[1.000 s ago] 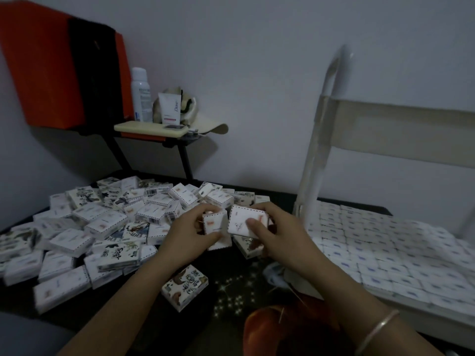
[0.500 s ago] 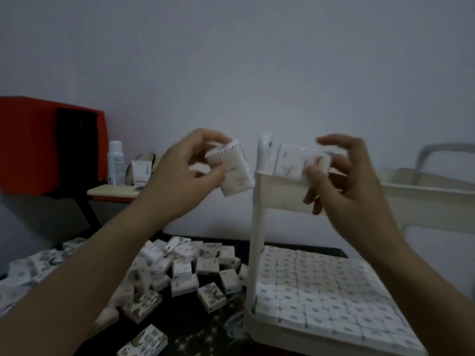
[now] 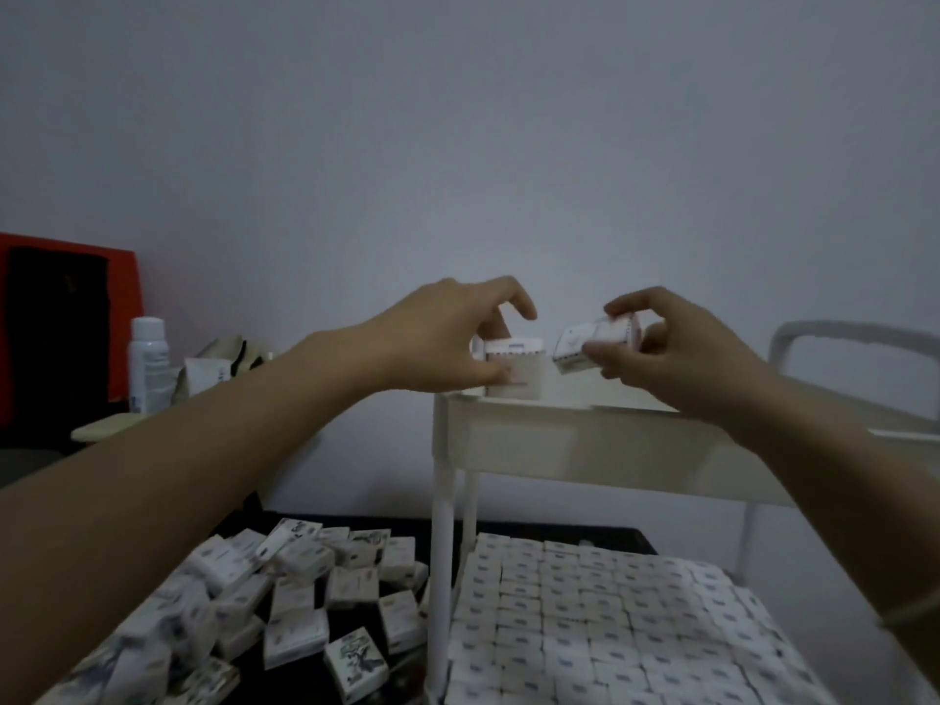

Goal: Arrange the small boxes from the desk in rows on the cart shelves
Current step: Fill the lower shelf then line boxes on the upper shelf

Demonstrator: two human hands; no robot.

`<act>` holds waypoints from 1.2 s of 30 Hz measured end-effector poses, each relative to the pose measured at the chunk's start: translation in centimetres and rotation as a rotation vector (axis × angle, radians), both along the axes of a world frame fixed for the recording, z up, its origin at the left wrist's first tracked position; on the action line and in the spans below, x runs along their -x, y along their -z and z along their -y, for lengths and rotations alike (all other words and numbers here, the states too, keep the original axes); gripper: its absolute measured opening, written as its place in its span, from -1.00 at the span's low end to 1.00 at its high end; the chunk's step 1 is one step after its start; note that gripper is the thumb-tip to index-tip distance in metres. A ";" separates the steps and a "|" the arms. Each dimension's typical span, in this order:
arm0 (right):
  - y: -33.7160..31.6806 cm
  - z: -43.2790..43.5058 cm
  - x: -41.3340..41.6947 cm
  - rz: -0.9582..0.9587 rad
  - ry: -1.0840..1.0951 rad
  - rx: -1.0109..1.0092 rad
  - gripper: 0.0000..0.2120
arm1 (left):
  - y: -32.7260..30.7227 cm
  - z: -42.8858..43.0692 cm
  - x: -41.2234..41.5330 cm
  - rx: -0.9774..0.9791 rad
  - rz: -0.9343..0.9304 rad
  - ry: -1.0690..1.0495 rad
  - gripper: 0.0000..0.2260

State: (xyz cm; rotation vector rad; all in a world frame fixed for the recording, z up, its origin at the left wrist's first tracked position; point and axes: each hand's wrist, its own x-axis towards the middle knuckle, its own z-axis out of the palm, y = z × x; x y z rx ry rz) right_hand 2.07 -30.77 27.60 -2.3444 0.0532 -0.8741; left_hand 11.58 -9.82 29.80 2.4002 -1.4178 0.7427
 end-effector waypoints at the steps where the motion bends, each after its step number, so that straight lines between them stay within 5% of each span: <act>1: 0.0 0.3 -0.3 -0.041 -0.026 -0.005 -0.60 | 0.0 0.1 -0.3 -0.039 -0.006 0.000 -0.63; 5: -0.2 0.9 -1.2 -0.021 -0.118 -0.063 -0.75 | -0.3 -0.2 -0.9 -0.167 0.039 0.027 -0.77; 10: -1.2 0.0 -2.2 -0.159 0.094 0.372 -0.70 | 0.4 -1.1 -1.2 -0.144 0.013 0.047 -0.86; 16: -1.1 -2.5 -3.8 0.012 -0.061 0.254 -0.70 | 1.8 -2.2 -1.2 0.062 0.115 0.096 -0.68; 22: -0.6 -4.5 -4.6 -0.160 -0.282 0.172 -0.82 | 4.8 -3.5 -2.0 0.388 0.139 0.174 -0.77; 28: -0.5 -4.9 -4.3 -0.270 -0.227 0.149 -0.73 | 7.4 -5.8 -2.5 0.686 0.148 0.115 -0.77; 33: 0.2 -5.5 -4.0 -0.150 -0.071 0.339 -0.70 | 12.9 -8.1 -5.7 0.690 0.052 0.009 -0.76; 36: 1.2 -6.6 -3.1 0.133 0.004 0.372 -0.70 | 19.1 -10.5 -9.4 0.565 -0.059 -0.222 -0.77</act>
